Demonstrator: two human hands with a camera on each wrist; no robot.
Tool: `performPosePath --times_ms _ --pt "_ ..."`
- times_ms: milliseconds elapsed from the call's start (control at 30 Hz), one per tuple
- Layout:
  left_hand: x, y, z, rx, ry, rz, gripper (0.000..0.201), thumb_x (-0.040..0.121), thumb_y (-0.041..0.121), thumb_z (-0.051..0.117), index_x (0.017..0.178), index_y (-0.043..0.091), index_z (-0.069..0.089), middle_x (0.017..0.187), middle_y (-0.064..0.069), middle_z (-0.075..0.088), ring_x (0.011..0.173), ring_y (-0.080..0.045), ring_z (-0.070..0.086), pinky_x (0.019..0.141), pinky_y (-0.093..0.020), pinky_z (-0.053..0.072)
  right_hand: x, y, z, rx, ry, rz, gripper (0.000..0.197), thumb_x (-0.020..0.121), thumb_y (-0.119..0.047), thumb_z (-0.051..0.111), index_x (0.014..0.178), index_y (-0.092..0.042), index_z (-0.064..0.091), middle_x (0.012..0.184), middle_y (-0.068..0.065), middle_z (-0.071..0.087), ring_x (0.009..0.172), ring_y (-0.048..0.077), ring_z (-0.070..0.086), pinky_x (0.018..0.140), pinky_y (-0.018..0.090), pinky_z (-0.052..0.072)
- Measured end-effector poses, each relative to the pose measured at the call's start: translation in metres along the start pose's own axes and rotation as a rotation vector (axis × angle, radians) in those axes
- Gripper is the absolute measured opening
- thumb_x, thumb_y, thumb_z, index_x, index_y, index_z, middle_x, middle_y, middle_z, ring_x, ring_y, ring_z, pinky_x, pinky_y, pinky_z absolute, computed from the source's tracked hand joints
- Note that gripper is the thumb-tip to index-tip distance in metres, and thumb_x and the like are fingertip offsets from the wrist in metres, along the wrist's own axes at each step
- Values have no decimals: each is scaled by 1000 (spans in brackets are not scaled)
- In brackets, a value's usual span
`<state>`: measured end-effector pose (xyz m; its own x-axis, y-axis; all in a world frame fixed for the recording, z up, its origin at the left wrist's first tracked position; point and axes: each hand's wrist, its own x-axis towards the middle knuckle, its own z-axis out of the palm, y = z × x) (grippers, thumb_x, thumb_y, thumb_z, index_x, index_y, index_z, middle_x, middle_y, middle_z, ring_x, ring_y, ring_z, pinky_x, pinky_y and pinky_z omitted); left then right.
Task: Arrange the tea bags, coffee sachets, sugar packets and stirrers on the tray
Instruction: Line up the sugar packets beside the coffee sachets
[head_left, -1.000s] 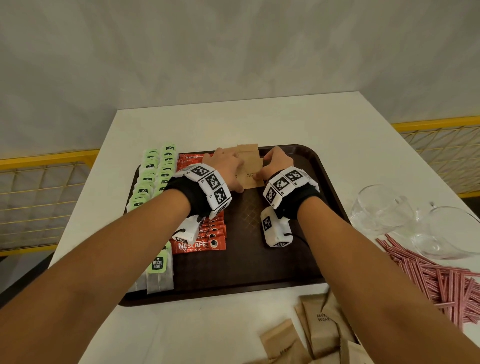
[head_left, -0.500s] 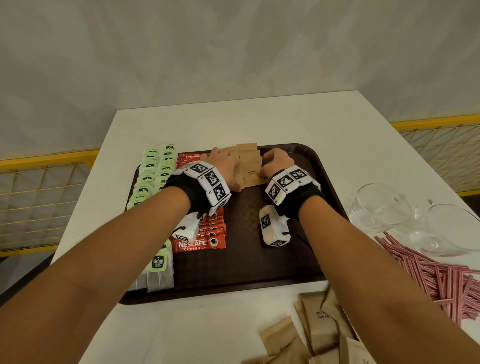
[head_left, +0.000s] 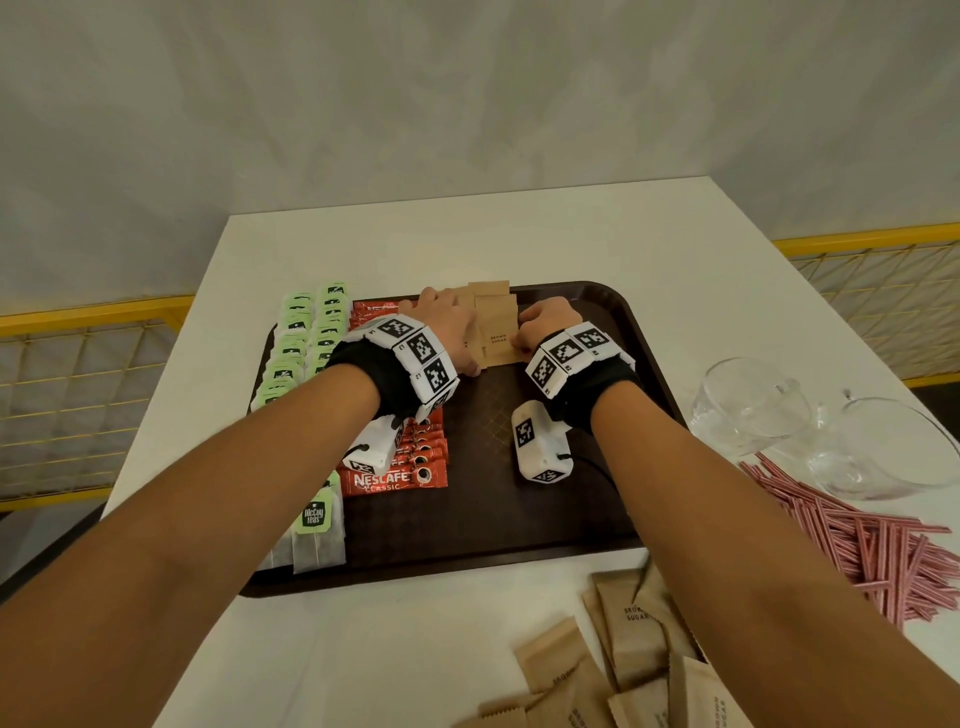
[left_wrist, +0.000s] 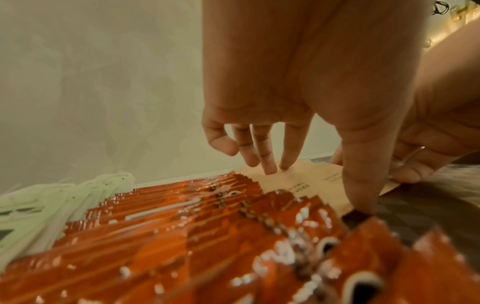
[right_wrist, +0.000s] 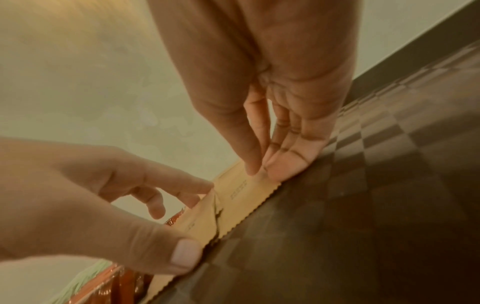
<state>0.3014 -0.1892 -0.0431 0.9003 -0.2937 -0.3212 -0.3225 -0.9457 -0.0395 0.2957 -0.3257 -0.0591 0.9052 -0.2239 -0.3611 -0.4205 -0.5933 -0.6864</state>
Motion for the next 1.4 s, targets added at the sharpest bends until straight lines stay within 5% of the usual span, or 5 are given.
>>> performPosePath --times_ms 333,533,767,1200,1400 --pt "-43 4 -20 -137 103 -27 72 83 46 63 143 23 32 140 -10 34 130 -29 29 99 -44 34 -45 1 -27 114 52 -100 36 88 -10 61 124 -11 58 121 10 61 106 22 59 95 36 50" --pt "-126 29 -23 -554 182 155 62 86 37 63 141 18 40 129 -4 51 102 -15 49 79 -22 35 -139 20 -44 276 -94 -219 28 93 -13 55 121 -11 57 91 -4 57 83 9 56 71 25 51" --pt "-225 59 36 -703 -57 317 58 84 43 62 137 24 45 108 6 60 84 -6 56 72 -17 42 -239 98 -58 151 -161 -195 25 92 -23 57 116 -22 59 92 -6 60 85 10 60 75 29 52" --pt "-264 118 91 -571 -161 37 75 72 36 78 136 19 43 106 3 42 103 -13 45 87 -24 37 -269 163 -62 -400 -295 -165 68 69 -15 80 130 -24 49 127 -3 39 121 18 43 107 36 38" --pt "-260 124 91 -558 -170 -94 60 70 26 80 122 20 50 103 5 45 98 -14 46 87 -31 43 -259 162 -62 -465 -296 -280 44 75 -14 75 113 -19 54 113 -1 50 106 16 50 89 27 44"
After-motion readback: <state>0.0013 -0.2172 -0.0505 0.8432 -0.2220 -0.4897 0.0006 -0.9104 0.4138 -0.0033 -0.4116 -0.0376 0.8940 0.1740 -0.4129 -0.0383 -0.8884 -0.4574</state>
